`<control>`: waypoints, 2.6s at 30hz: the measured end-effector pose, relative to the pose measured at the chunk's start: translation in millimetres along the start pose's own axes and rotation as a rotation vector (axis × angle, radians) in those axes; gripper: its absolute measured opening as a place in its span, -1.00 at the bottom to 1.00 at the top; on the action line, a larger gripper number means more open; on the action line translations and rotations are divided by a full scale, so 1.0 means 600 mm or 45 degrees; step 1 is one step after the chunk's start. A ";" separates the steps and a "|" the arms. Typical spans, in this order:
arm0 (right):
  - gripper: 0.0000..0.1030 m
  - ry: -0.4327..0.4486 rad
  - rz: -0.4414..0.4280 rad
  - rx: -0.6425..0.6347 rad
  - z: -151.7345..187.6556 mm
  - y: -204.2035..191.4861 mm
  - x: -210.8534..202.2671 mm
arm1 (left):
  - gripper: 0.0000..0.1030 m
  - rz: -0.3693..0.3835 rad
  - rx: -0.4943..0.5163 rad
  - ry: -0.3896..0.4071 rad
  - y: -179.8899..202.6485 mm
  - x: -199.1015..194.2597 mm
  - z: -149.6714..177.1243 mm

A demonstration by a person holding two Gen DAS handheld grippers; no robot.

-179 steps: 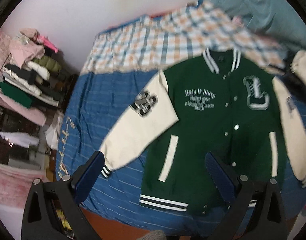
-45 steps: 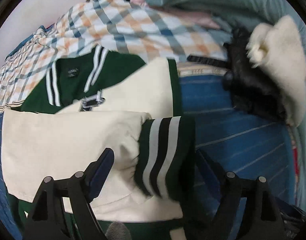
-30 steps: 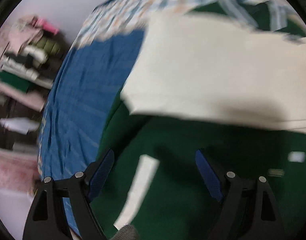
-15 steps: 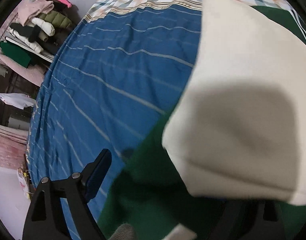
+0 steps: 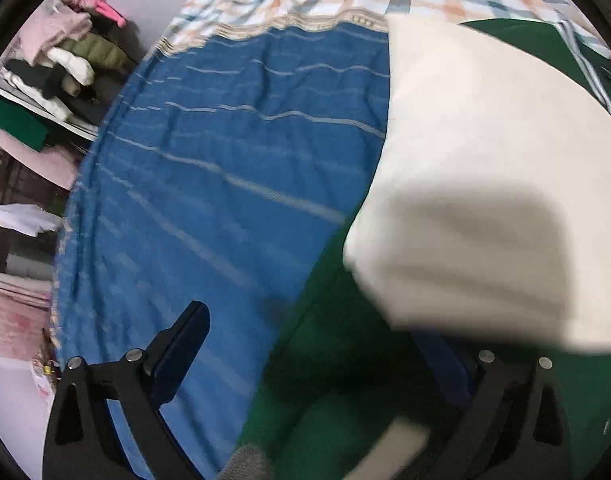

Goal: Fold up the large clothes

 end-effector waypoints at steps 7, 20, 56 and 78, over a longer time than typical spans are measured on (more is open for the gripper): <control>0.27 -0.064 -0.442 0.082 -0.040 -0.161 0.083 | 1.00 -0.030 -0.026 -0.007 -0.007 -0.008 0.074; -0.12 -0.052 -0.176 0.017 -0.070 -0.130 0.034 | 1.00 0.082 -0.144 -0.022 -0.029 -0.008 0.090; -0.89 -0.799 -0.537 -0.162 0.451 -0.234 0.047 | 1.00 -0.041 -0.065 -0.177 -0.085 -0.199 0.304; -0.61 -0.277 -0.179 -0.501 0.253 -0.373 0.109 | 1.00 -0.079 -0.115 -0.050 -0.057 0.095 0.023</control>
Point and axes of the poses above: each gripper's, at about its wrist camera, not at the fingertips, and x roughly the way its jaws point, y to its right, z to its underside, the point moved 6 cm from there along x, roughly the way its jaws point, and after that the axes turned 15 degrees about y, right-handed, at the moved point
